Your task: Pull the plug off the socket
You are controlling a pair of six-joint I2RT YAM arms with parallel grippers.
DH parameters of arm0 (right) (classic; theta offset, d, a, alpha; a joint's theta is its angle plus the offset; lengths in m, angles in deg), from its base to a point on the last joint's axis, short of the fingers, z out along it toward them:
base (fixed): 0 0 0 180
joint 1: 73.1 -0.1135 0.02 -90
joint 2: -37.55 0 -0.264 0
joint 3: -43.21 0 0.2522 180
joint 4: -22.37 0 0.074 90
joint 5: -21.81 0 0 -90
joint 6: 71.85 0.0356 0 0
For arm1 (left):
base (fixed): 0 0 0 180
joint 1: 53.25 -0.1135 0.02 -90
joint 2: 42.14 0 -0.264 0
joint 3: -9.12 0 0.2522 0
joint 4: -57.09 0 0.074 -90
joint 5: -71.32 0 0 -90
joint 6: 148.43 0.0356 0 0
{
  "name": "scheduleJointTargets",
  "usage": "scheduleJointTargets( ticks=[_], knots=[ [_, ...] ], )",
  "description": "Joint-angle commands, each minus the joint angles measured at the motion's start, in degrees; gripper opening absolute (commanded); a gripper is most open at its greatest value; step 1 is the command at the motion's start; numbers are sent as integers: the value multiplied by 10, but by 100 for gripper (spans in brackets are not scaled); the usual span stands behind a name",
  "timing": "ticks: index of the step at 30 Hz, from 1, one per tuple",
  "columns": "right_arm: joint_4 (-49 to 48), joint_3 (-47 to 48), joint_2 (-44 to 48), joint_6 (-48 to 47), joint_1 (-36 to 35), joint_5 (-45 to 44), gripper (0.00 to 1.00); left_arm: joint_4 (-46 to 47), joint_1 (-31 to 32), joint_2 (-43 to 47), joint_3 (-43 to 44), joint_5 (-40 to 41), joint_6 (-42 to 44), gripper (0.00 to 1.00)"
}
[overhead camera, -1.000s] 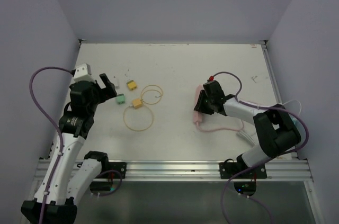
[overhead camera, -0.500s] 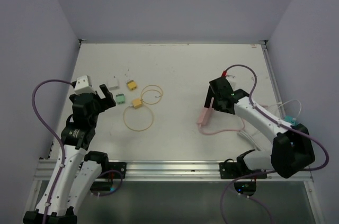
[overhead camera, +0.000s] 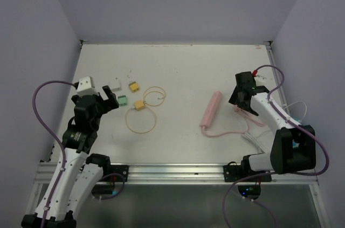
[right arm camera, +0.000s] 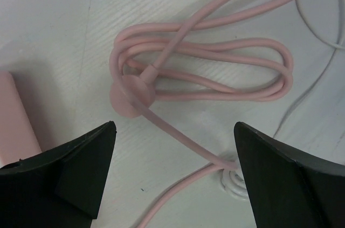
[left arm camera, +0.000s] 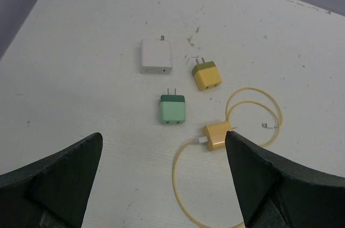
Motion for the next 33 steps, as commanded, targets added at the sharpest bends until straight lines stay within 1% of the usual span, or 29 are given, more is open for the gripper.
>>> scheduleJointTargets(
  ticks=[1,3,4,6,9,10,11,12,13,14,17,19,22,23,25,26,28,29,31,32,33],
  knots=[
    [-49,-6,-30,-7,24,63,93,35,4,4,-3,12,18,100],
    [-68,-7,-53,-2,32,77,89,35,5,3,-3,13,18,99],
    [-74,-6,-61,-2,36,81,84,35,6,4,-4,13,18,100],
    [-89,-1,-86,-2,37,90,80,36,8,3,-3,14,18,99],
    [-98,16,-117,-5,37,115,65,36,9,2,-4,12,18,99],
    [-101,20,-140,-5,37,122,53,36,9,2,-3,12,18,99],
    [-106,25,-149,-4,37,124,46,36,9,2,-3,13,19,99],
    [-109,33,-169,-8,37,135,32,36,9,2,-3,14,18,99],
    [-112,38,-176,-8,35,139,25,36,11,2,-3,15,19,99],
    [-121,47,-183,-6,35,142,12,36,10,2,-4,15,18,99],
    [-140,78,-213,-7,28,166,1,37,12,2,-4,15,19,99],
    [-151,104,-242,-17,18,183,0,37,15,2,-4,17,19,99],
    [-148,183,-279,-37,-1,197,0,37,16,1,-4,20,20,99],
    [-145,231,-307,-48,-8,207,0,37,16,1,-3,21,21,99],
    [-138,281,-339,-56,-21,214,0,37,16,-1,-3,22,21,98],
    [-137,333,-373,-67,-26,219,0,37,16,-1,-4,24,21,98],
    [-130,391,-407,-78,-37,223,0,37,17,-3,-4,25,22,98],
    [-125,451,-428,-88,-41,226,0,37,17,-3,-4,26,21,98],
    [-100,517,-487,-99,-49,235,11,37,18,-5,-4,27,23,98],
    [-89,582,-504,-110,-51,236,16,37,18,-6,-4,27,23,98],
    [-79,612,-537,-115,-54,240,31,37,18,-7,-4,27,23,98]
  ],
)
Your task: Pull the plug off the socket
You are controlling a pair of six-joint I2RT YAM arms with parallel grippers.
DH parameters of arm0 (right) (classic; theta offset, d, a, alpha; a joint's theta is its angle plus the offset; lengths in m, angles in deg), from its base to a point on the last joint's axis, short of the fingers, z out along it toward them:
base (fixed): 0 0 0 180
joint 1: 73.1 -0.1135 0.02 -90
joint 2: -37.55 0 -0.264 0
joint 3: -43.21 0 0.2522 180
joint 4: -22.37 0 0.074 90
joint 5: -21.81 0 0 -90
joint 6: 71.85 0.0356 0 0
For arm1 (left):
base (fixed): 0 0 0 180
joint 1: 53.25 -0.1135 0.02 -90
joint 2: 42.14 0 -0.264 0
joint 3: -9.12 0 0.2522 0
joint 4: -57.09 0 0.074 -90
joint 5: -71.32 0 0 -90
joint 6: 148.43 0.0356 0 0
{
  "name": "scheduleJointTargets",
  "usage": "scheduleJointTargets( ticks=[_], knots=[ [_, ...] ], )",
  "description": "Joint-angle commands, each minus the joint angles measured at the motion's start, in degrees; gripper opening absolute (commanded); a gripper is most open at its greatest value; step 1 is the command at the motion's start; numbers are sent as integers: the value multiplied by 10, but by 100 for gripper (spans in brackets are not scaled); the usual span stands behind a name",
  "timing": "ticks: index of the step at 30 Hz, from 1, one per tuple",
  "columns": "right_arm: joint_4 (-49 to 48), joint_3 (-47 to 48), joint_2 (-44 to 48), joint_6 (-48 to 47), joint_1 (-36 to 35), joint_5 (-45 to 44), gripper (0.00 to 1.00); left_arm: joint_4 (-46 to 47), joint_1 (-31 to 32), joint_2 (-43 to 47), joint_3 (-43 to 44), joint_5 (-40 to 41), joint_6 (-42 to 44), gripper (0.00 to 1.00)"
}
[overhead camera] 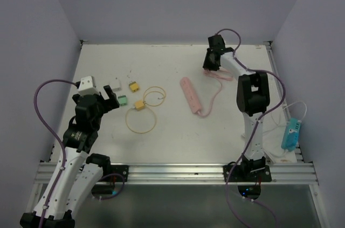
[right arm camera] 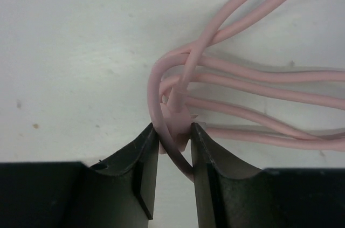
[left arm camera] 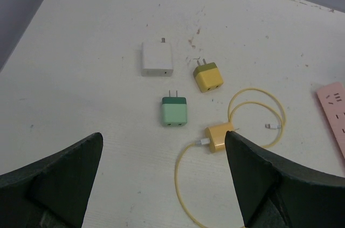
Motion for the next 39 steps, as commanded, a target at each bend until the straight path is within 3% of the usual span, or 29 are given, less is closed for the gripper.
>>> scheduleJointTargets(
  ticks=[1,3,6,9,17,24,27,39],
  knots=[
    [26,128,-53,-34,-10,34,40,29,6,-1,-4,14,11,98],
    [34,174,-58,-42,-11,36,60,29,5,-2,-4,14,11,98],
    [30,159,-27,-59,-15,28,78,29,5,-2,-4,13,12,98],
    [13,86,42,-79,-21,33,84,30,5,-3,-5,12,11,98],
    [-8,-177,232,-164,-81,91,78,29,5,-5,-3,8,10,98],
    [-50,-329,304,-183,-123,155,75,27,4,-9,-2,7,10,98],
    [-64,-354,301,-190,-126,166,75,26,4,-11,-2,6,9,98],
    [-68,-291,199,-216,-136,165,75,26,4,-14,-2,6,9,98]
  ],
)
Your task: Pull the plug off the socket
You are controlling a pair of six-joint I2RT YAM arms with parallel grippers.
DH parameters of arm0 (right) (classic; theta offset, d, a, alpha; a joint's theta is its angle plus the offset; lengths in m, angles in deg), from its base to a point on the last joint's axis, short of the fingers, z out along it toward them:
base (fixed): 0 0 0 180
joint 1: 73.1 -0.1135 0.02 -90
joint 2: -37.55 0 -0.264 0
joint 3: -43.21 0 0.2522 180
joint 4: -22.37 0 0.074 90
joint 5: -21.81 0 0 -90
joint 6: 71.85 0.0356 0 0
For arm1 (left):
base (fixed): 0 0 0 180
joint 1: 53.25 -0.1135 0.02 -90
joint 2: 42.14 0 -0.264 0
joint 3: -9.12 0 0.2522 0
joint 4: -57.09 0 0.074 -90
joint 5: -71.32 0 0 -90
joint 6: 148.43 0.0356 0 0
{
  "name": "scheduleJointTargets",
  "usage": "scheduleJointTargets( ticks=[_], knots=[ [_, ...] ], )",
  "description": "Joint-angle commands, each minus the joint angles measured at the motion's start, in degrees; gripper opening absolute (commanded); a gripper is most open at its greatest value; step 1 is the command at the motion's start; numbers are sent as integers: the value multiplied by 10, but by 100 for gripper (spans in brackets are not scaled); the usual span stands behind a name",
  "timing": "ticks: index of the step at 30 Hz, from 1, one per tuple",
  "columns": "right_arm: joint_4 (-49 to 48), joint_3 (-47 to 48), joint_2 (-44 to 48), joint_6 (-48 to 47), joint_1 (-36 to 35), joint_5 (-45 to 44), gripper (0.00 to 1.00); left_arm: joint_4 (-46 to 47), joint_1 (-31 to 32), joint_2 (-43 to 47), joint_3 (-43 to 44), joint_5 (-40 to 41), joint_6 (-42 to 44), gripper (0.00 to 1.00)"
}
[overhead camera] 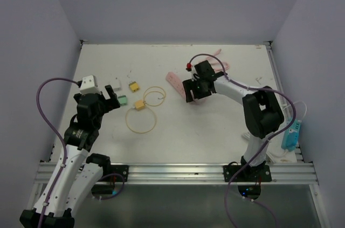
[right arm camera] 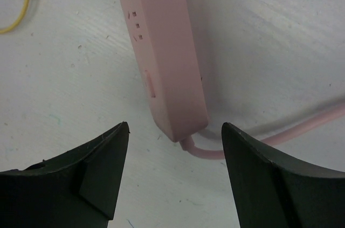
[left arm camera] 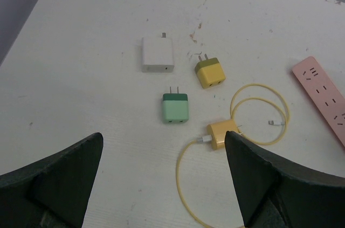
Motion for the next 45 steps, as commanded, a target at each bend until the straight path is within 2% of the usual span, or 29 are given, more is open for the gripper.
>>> scheduleJointTargets(
  ticks=[1,3,4,6,7,10,12,16,20,24,26,27,30,32,33,35,40,42,45],
  knots=[
    [-22,30,-35,-14,-2,8,73,26,1,-1,-2,5,9,98],
    [-25,36,-45,-14,-2,7,66,26,1,-1,-3,5,8,98],
    [-28,37,-50,-14,-2,6,55,26,1,-1,-2,5,8,98],
    [-36,41,-57,-12,0,-6,44,26,1,-1,-3,6,9,98],
    [-35,47,-60,-12,2,-11,32,26,1,-2,-3,6,8,98],
    [-39,68,-79,-5,23,-11,11,26,1,-3,-2,6,9,98],
    [-39,84,-94,-3,50,-12,6,26,1,-3,-3,6,9,98],
    [-10,177,-144,-26,86,-44,1,25,1,-6,-2,7,10,98],
    [18,279,-212,-27,130,-68,0,25,1,-9,-2,9,10,98],
    [59,391,-274,-20,147,-114,11,25,1,-13,-2,7,10,98],
    [69,443,-290,-13,149,-130,23,26,1,-14,-2,7,10,98],
    [79,466,-291,-11,149,-130,37,26,1,-15,-2,7,10,98],
    [78,460,-258,11,148,-121,64,27,1,-15,-3,7,10,98],
    [61,428,-200,21,147,-122,72,27,1,-15,-2,6,10,98],
    [47,391,-176,32,148,-129,80,27,1,-14,-3,6,10,98],
    [37,351,-109,45,148,-144,85,27,1,-12,-2,6,10,98],
    [65,213,24,111,149,-294,91,27,1,-6,-2,6,9,98],
    [103,153,84,148,149,-364,95,26,1,-3,-2,5,9,98],
    [170,77,154,199,154,-404,99,25,1,0,-3,4,9,98]
  ],
)
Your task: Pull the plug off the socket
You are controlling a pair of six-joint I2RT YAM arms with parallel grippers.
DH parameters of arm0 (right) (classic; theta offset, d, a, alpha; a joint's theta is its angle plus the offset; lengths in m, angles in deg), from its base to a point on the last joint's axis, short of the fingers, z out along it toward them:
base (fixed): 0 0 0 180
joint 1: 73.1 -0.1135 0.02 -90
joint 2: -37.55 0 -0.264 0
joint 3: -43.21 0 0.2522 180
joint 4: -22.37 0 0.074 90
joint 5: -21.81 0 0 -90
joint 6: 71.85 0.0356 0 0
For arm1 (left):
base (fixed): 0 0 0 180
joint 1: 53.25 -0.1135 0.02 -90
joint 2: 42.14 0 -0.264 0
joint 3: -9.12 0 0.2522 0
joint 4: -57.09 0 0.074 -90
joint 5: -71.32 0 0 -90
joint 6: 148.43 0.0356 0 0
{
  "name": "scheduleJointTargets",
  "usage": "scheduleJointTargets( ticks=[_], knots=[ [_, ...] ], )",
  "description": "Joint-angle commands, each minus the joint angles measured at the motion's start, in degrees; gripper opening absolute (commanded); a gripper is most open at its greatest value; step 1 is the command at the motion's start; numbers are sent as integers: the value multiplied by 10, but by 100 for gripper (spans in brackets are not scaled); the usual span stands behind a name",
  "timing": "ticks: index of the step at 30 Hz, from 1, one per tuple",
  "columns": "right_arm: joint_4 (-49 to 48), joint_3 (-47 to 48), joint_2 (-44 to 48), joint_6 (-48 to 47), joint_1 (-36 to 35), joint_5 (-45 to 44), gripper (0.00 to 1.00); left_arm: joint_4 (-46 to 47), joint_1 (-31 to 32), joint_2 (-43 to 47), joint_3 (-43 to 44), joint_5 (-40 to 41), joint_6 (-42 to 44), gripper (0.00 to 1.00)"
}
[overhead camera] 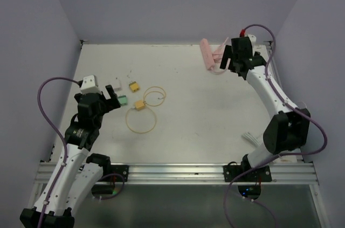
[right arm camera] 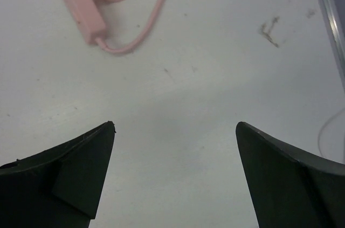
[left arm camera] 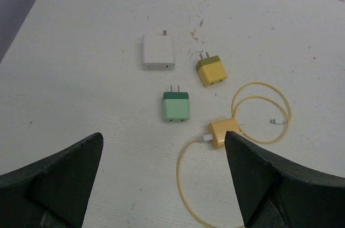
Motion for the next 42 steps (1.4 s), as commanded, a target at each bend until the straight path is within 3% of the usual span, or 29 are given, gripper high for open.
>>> scheduleJointTargets(
  ticks=[1,13,22,27,30,37,42],
  knots=[
    [98,-83,66,86,6,-105,99,25,1,8,-2,5,8,98],
    [251,-355,241,220,12,-62,99,25,1,26,-3,4,6,98],
    [265,-394,223,278,24,-47,99,25,5,29,-5,6,8,98],
    [220,-443,204,273,60,-17,92,26,6,30,-5,6,8,98],
    [188,-465,184,263,76,28,82,26,7,28,-5,6,8,98],
    [132,-465,181,216,76,80,31,27,7,24,-4,5,8,98],
    [112,-457,183,179,74,83,10,27,7,19,-4,2,9,98]
  ],
)
